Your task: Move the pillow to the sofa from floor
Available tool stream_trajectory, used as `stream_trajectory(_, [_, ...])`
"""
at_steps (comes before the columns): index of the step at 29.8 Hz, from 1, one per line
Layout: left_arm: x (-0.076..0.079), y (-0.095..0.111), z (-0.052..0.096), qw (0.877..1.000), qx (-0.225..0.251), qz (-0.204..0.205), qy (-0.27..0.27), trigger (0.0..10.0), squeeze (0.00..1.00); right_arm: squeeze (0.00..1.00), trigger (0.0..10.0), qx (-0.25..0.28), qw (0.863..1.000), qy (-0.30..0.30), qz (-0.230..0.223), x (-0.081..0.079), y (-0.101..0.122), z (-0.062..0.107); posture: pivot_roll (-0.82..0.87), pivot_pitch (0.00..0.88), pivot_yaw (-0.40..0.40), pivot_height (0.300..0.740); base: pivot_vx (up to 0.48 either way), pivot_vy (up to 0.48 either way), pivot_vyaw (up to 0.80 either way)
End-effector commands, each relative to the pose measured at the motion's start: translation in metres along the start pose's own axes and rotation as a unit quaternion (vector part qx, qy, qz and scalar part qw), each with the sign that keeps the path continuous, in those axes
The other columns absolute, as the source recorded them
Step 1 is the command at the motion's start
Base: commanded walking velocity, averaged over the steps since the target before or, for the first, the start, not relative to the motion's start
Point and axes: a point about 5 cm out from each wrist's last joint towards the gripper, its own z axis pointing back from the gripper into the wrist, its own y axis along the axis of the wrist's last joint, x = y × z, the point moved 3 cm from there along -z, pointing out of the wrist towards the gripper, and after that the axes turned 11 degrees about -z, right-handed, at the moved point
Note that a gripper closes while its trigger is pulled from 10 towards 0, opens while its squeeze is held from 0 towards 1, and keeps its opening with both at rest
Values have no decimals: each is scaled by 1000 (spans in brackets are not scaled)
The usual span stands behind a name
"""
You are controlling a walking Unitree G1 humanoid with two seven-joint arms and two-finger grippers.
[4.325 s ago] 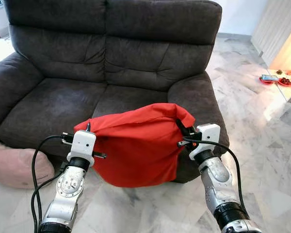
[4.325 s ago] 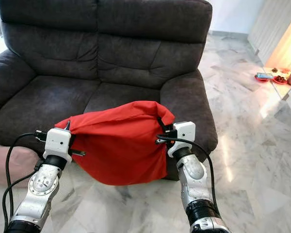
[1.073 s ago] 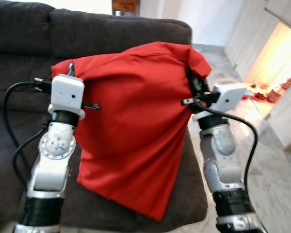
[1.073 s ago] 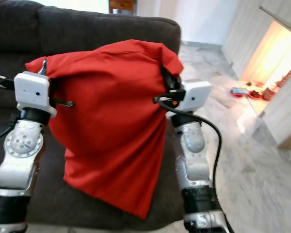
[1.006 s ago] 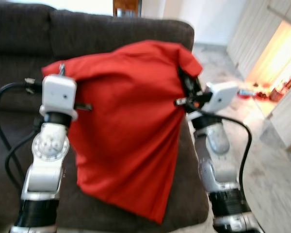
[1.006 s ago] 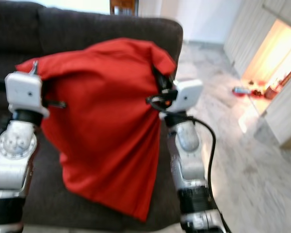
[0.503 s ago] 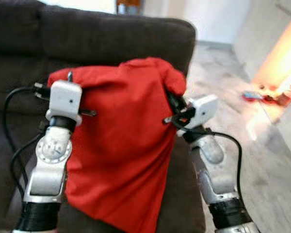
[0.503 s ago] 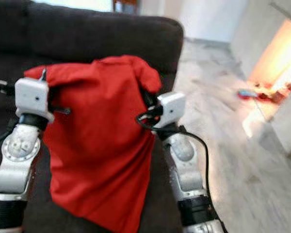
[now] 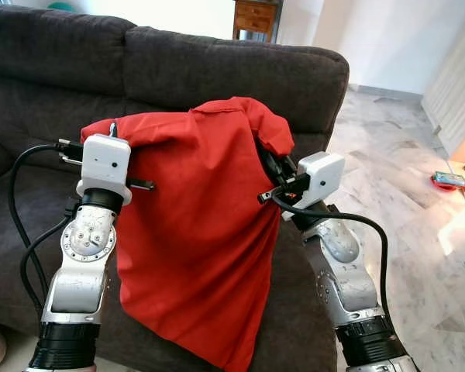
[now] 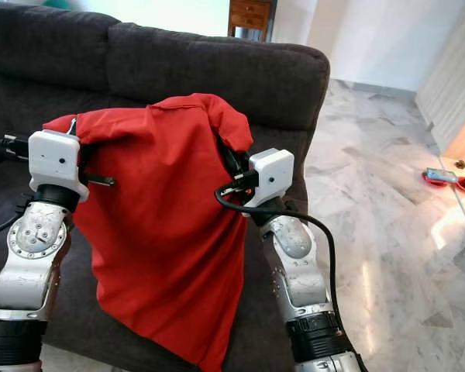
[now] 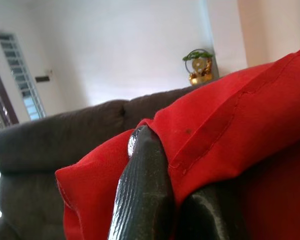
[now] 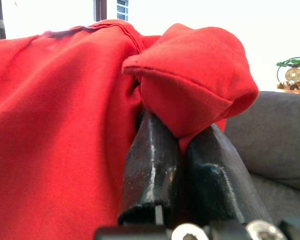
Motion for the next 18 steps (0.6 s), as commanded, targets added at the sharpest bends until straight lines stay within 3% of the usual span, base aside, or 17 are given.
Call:
stream_trajectory(1, [7,9,-3,1000,17,19,-15,10000,0,0,10000,-10,1000,20,1,-8,-3,-3,164,8,-82,740,0,0,0])
stream_trajectory(4, [8,2,-1,1000,5,17,-14,10000,0,0,10000,-14,1000,17,1,-6,-5,-3,163,9,-84,740,0,0,0])
stream_trajectory(5, [8,1,0,1000,2,17,-14,10000,90,0,10000,-15,1000,16,0,-6,-5,-3,164,10,-84,740,0,0,0])
stream_trajectory(6, [8,1,0,1000,1,17,-13,10000,90,0,10000,-15,1000,15,0,-5,-5,-3,164,10,-84,740,0,0,0])
stream_trajectory(7, [8,0,0,1000,-1,17,-13,10000,1000,16,10000,-16,1000,14,-1,-5,-6,-3,164,9,-85,740,0,0,0])
stream_trajectory(8, [8,0,0,1000,-2,17,-12,10000,1000,702,10000,-17,1000,14,-3,-5,-6,-3,164,10,-86,740,0,0,0])
stream_trajectory(9, [8,-1,0,1000,-4,17,-12,10000,1000,1000,10000,-19,1000,14,-6,-5,-6,-2,164,10,-86,740,0,0,0])
stream_trajectory(18, [8,-1,0,1000,-2,13,-12,10000,1000,1000,10000,-17,1000,6,2,-3,-6,-3,165,12,-85,740,0,0,0])
